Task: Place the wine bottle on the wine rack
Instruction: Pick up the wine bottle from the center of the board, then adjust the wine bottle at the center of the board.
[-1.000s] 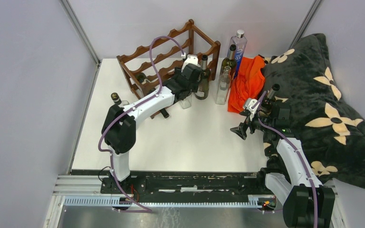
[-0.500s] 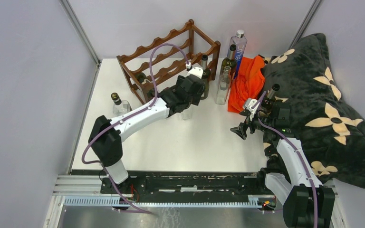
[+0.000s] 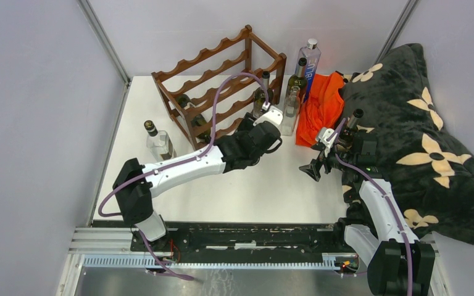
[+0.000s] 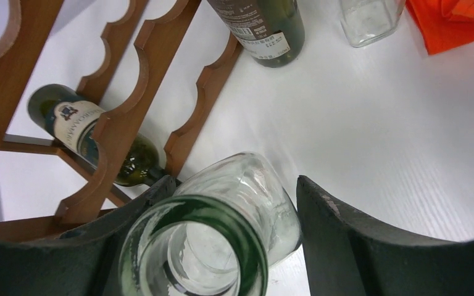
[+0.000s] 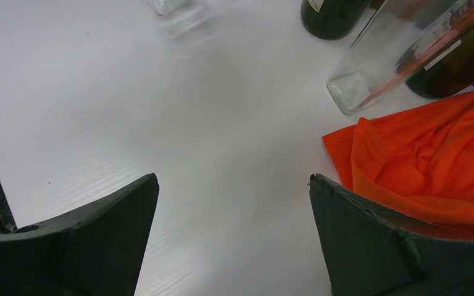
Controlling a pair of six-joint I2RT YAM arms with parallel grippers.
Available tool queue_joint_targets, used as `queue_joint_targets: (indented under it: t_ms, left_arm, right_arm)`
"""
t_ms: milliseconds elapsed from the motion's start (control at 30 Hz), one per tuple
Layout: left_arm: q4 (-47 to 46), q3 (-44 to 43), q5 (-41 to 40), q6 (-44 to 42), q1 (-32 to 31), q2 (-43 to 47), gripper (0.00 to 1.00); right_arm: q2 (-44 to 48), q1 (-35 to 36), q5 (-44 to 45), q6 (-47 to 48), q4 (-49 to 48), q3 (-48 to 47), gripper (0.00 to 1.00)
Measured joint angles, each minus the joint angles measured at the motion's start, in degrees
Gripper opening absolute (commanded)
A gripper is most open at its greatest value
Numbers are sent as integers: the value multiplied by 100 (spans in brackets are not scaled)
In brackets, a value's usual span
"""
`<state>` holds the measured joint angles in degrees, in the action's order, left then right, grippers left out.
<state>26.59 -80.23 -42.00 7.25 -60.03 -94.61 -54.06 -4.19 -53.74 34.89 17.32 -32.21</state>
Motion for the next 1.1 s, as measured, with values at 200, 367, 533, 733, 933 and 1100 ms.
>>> queue_joint_targets:
  t_ms: [200,367,533,733,933,1100]
  left_arm:
    - [-232,118,-339,-686,-208,-50,2]
    - [-619,343,-437,-1357,-208,-181,2]
    - [-1276,581,-433,-2098,-208,-286,2]
    - [-2188,960,-369,-3058,-203,-289,2]
    - [-2997,1290,-214,-3995,-144,-415,2]
    - [-3488,1303,-125,-4586,-59,-710,2]
  right_arm:
    - [0,0,2,7,2,0,98]
    - [0,0,2,11,0,0,98]
    - [0,0,7,13,2,0,98]
    - [0,0,24,15,2,0,98]
    - [0,0,24,15,2,0,98]
    - [0,0,26,17,2,0,98]
